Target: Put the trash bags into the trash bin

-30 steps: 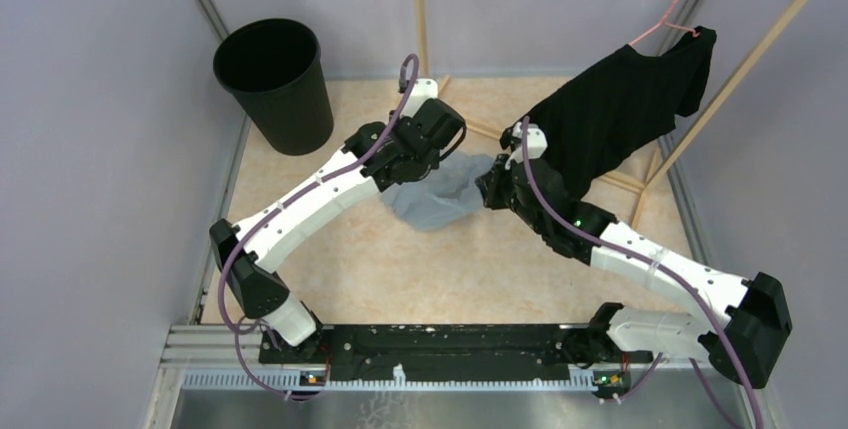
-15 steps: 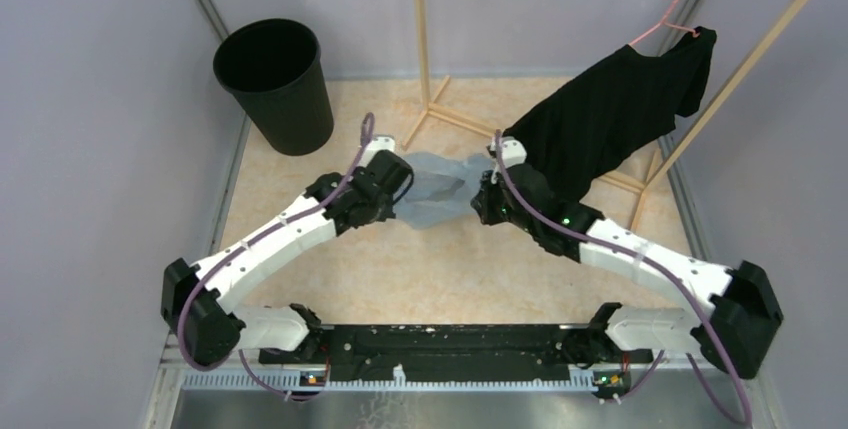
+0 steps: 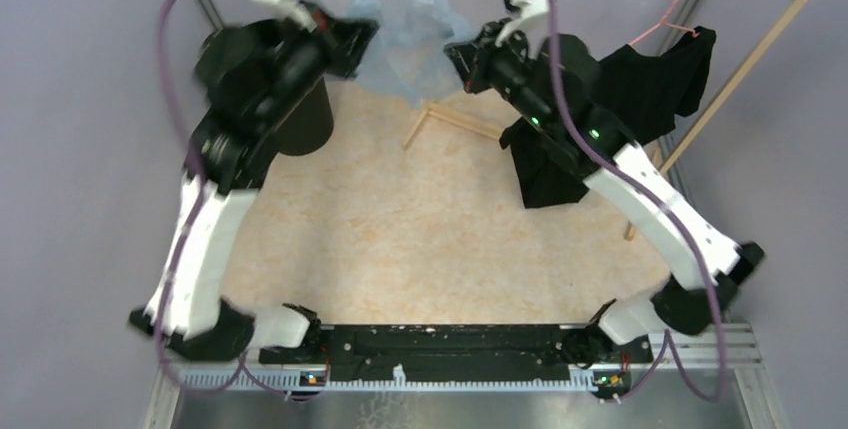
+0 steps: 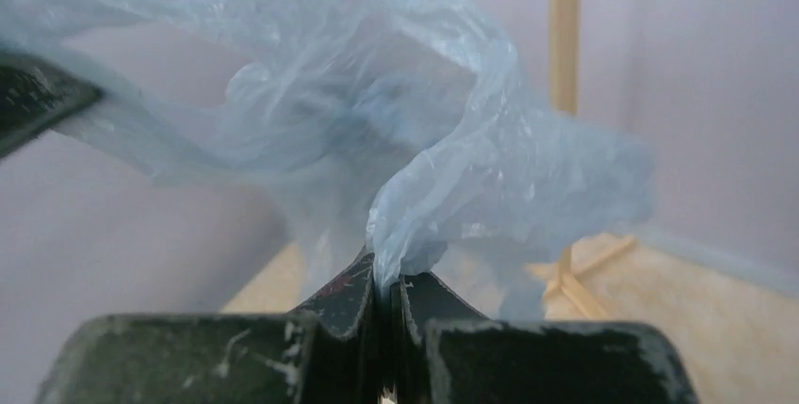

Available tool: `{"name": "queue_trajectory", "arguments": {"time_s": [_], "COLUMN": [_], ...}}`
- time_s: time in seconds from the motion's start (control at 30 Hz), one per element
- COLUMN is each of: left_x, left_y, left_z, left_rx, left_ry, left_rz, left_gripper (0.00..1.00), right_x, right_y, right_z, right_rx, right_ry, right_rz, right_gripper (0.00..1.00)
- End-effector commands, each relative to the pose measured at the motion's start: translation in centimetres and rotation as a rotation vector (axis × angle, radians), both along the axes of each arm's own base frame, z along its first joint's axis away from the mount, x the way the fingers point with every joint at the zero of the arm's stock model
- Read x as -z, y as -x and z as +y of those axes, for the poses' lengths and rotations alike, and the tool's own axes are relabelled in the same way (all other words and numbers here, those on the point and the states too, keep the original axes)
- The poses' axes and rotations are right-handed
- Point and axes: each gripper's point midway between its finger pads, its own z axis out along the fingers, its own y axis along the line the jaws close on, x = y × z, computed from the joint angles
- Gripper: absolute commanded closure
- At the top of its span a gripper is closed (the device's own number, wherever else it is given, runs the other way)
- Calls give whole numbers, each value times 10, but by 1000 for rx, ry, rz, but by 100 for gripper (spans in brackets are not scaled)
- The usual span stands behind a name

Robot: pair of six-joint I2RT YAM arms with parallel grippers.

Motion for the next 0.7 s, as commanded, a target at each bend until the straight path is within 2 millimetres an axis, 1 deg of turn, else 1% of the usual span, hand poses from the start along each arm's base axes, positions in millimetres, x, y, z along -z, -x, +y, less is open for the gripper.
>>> {"name": "queue_trajectory", "arguments": {"time_s": [0.0,0.03,0.07,0.1,0.17,0.2,0.23,0.27,0.3,0.33,0.37,0.4,0.43,0.47,0.5,0.53,0.57,0.6,0.63,0.67], "left_x": [-29,2,50,84,170,216,260,293,320,337,344,344,331,307,275,240,199,163,121,83], "left_y": [88,84,74,69,58,59,66,76,91,106,119,126,130,129,126,123,120,115,112,109], "left_z": [23,27,27,30,37,41,42,43,40,34,29,27,24,21,19,19,19,21,25,28], "left_rx": [102,74,52,22,-56,-93,-111,-120,-93,-43,7,29,59,85,105,118,132,121,107,95], "left_ry": [69,68,41,27,20,11,-7,-3,-15,-12,4,25,54,86,117,135,140,128,121,119], "left_rz": [-329,-288,-202,-127,129,276,424,553,660,729,769,778,748,686,605,520,427,357,283,220], "left_gripper": [100,100,100,100,100,100,100,100,100,100,100,100,100,100,100,100,100,100,100,100], "right_x": [-52,-30,-8,24,103,148,187,226,261,276,281,277,264,240,212,176,139,102,64,31], "right_y": [59,58,58,55,53,57,65,77,93,105,115,122,124,120,116,111,105,100,97,96], "right_z": [-11,-8,-4,1,11,15,18,20,18,19,18,18,17,16,16,15,14,12,10,8], "right_rx": [-92,-102,-118,-129,-159,-185,-220,-257,-293,-313,-325,-335,-336,-324,-313,-300,-284,-268,-252,-249], "right_ry": [-20,0,17,46,100,139,166,191,212,213,211,211,202,188,175,154,138,118,97,76], "right_rz": [-280,-261,-241,-197,-48,48,148,251,341,386,409,420,412,381,331,268,199,132,61,1], "right_gripper": [100,100,100,100,100,100,100,100,100,100,100,100,100,100,100,100,100,100,100,100]}}
